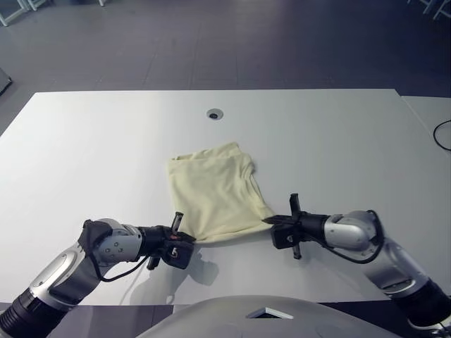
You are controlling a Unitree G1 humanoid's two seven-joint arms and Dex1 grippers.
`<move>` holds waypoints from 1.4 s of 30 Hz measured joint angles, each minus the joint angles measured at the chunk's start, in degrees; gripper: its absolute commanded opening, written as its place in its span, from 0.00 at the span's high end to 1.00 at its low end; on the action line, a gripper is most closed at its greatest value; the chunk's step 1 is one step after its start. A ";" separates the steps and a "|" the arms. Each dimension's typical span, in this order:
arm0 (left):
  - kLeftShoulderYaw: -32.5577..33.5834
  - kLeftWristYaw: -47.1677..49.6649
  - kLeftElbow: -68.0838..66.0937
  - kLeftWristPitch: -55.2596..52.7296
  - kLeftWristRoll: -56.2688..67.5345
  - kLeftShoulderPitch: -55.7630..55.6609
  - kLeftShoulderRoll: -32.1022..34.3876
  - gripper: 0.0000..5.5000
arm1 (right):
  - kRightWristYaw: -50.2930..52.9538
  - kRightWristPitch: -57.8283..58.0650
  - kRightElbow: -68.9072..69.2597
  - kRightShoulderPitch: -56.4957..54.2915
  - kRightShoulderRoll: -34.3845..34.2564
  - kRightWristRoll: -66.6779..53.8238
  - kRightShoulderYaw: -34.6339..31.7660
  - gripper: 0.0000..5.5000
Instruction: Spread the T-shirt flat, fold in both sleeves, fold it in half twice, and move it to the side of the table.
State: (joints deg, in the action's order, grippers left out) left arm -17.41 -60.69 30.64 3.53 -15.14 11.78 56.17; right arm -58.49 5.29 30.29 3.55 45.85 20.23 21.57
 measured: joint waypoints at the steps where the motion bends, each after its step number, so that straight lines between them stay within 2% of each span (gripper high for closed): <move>1: 0.11 -1.81 0.76 -1.10 2.37 0.20 0.87 1.00 | -2.96 2.42 1.26 0.01 1.04 -3.05 -0.75 1.00; 3: 0.28 -6.03 2.46 -4.31 7.65 0.78 2.39 1.00 | -8.52 8.04 3.97 -0.02 3.12 -9.61 -1.99 1.00; 9: 3.29 -10.91 9.12 -18.91 24.21 -0.07 3.26 1.00 | -18.95 19.96 6.73 -1.69 9.38 -22.66 -4.16 1.00; 17: 10.70 -13.67 11.04 -36.02 45.34 -9.60 3.81 1.00 | -23.68 41.49 5.96 -15.90 9.45 -43.13 -7.99 1.00; 22: 11.46 -15.81 5.78 -39.46 49.37 -14.51 4.19 1.00 | -24.81 48.45 -2.15 -25.78 7.21 -49.49 -7.04 1.00; 27: 9.47 -18.87 -5.58 -41.27 50.41 -22.39 2.84 1.00 | -26.56 48.33 -15.51 -35.99 3.14 -48.42 -1.13 1.00; 34: 5.00 -22.54 -19.70 -39.73 46.44 -32.14 -0.53 1.00 | -29.98 41.61 -32.82 -44.96 -1.69 -41.69 6.35 1.00; 42: 0.65 -26.27 -33.11 -35.17 39.85 -42.19 -5.86 1.00 | -33.12 32.51 -49.77 -52.10 -8.13 -34.07 10.55 1.00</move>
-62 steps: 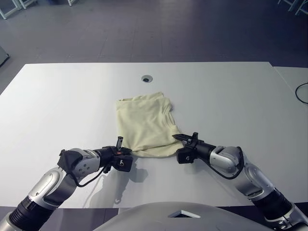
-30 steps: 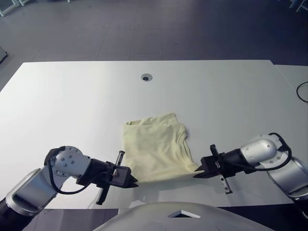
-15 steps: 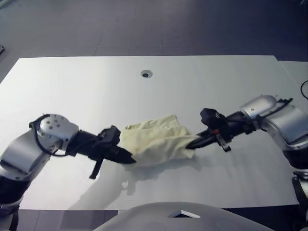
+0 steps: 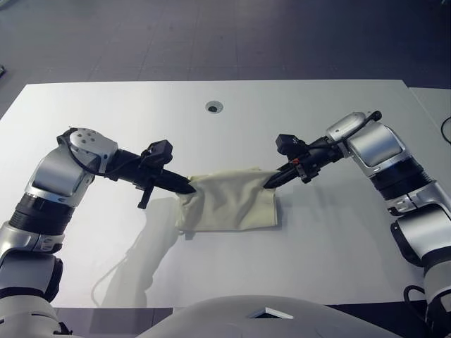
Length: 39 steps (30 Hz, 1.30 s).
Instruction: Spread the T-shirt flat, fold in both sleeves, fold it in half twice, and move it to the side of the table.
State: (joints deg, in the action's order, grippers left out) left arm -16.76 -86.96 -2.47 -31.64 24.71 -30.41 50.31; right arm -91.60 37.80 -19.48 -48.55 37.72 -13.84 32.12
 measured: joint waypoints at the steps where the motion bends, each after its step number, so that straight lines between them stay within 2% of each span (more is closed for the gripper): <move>1: -0.44 -0.67 -1.94 0.47 -0.64 -1.38 -0.54 1.00 | -0.20 -1.22 -2.17 -0.82 -0.82 1.18 0.17 1.00; 9: -3.58 -4.79 -14.25 5.55 -6.78 -9.82 -4.60 1.00 | -0.06 -9.10 -17.66 -5.62 -7.38 6.68 0.31 1.00; 17: -6.23 -4.88 -25.13 14.28 -14.14 -12.60 -7.16 1.00 | 4.28 -14.92 -29.76 -7.92 -13.40 10.67 -2.99 1.00; 18: -6.36 -4.41 -26.68 15.85 -15.62 -12.85 -7.63 0.93 | 4.96 -15.50 -30.60 -7.94 -13.95 11.07 -3.50 1.00; 19: -6.45 -3.80 -28.10 17.21 -16.71 -13.04 -8.29 0.92 | 5.68 -15.85 -31.31 -7.93 -14.55 11.50 -4.01 0.94; 30: -3.82 6.52 -39.57 28.81 -23.44 -17.95 -13.26 0.58 | 22.77 -19.94 -34.68 -8.07 -16.70 12.34 -14.68 0.63; 35: -1.39 15.74 -45.53 34.80 -27.79 -21.08 -12.95 0.44 | 33.75 -22.54 -28.99 -7.02 -16.88 11.95 -19.98 0.49; 39: 3.02 12.78 -28.50 28.07 -20.97 -16.28 -12.38 0.31 | 30.95 -20.11 -15.00 -2.32 -19.59 6.42 -21.89 0.37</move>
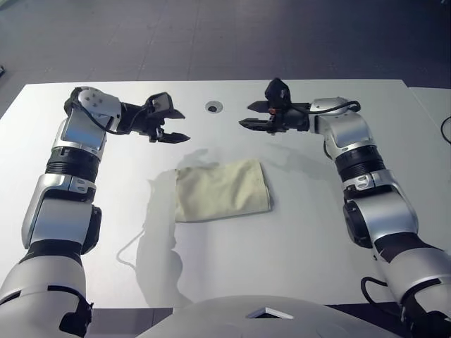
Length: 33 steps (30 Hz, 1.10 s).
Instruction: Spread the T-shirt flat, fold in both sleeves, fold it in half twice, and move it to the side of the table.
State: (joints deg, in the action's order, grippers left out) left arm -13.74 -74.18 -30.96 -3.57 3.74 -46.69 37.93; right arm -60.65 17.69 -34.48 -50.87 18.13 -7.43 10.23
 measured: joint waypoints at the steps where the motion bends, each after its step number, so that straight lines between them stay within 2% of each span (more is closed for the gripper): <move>1: 0.24 -0.34 5.75 -2.37 1.37 3.33 0.08 0.29 | -1.28 0.30 2.88 1.97 -0.34 -1.13 0.20 0.35; 4: 0.86 0.79 19.71 -8.55 3.98 14.93 0.99 0.19 | -7.54 2.29 9.53 7.38 -0.64 -5.69 1.17 0.25; 8: 7.63 10.90 21.38 -13.07 4.88 18.98 1.04 0.06 | -14.19 1.44 10.96 10.22 -1.44 -9.00 1.58 0.12; 12: 12.07 19.64 20.53 -13.06 4.86 19.00 -0.41 0.02 | -14.99 -4.11 5.98 11.55 -1.57 -6.11 3.85 0.02; 17: 13.31 24.15 20.54 -12.99 5.07 18.84 -2.16 0.02 | -15.90 -8.07 -1.87 15.56 -0.75 -2.12 6.42 0.02; 24: 13.35 26.45 20.54 -12.87 5.33 17.10 -3.43 0.02 | -17.73 -11.57 -3.90 17.13 0.74 -0.40 8.57 0.02; 26: 13.34 27.24 20.69 -12.85 5.31 17.09 -3.49 0.02 | -15.38 -14.14 -5.31 17.11 0.70 0.01 8.85 0.02; 29: 13.61 28.56 21.98 -12.86 5.34 17.10 -3.49 0.02 | -6.46 -17.63 -9.15 15.48 1.17 1.91 8.76 0.02; 33: 16.37 31.88 23.18 -12.88 5.42 17.13 -3.38 0.02 | 1.31 -18.47 -13.65 14.49 3.96 1.07 6.16 0.02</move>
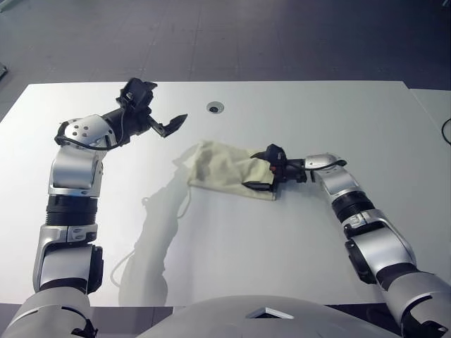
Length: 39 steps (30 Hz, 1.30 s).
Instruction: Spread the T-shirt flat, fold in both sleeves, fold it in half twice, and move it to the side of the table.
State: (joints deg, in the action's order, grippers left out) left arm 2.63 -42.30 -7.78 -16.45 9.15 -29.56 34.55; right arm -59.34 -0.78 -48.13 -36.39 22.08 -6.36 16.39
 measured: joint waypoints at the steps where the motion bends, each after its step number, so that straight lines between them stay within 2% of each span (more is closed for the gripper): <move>1: 0.49 0.65 0.37 -0.03 0.00 0.04 0.00 0.02 | 1.98 0.00 -1.01 -0.25 0.73 -0.33 -0.66 0.02; 9: 2.23 7.50 6.30 -1.35 -0.04 3.12 -0.96 0.02 | 26.64 2.42 -10.23 -0.06 6.10 -7.14 -11.28 0.02; 14: 3.98 17.39 13.10 -5.68 0.45 6.31 -8.12 0.02 | 41.84 2.63 -13.24 1.22 7.12 -10.90 -17.78 0.02; 18: 4.98 23.60 17.43 -9.41 1.67 8.35 -12.71 0.02 | 48.85 2.62 -12.93 1.47 7.05 -10.46 -18.83 0.02; 21: 7.34 30.77 19.15 -11.62 0.55 8.38 -15.01 0.02 | 58.50 5.15 2.02 8.55 7.48 -4.99 -19.04 0.02; 25: 7.68 34.11 21.60 -12.02 -0.15 8.79 -15.66 0.02 | 61.46 13.04 21.04 13.98 7.09 -4.87 -19.72 0.02; 33: 7.34 40.57 32.34 -18.23 -1.80 12.22 -18.11 0.02 | 66.81 33.15 57.33 21.03 1.33 -11.84 -19.93 0.02; 37: 7.03 44.19 40.96 -26.70 -2.67 13.03 -19.33 0.02 | 68.33 47.29 75.24 21.45 -0.92 -18.56 -22.14 0.02; 39: 7.17 44.65 43.00 -30.06 -2.74 13.01 -19.88 0.02 | 68.34 51.17 78.91 20.12 -1.48 -19.99 -23.10 0.02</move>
State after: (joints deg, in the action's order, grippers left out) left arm 9.80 2.35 35.22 -46.52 6.41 -16.56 14.67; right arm 9.00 50.39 30.77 -16.27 20.61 -26.35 -6.72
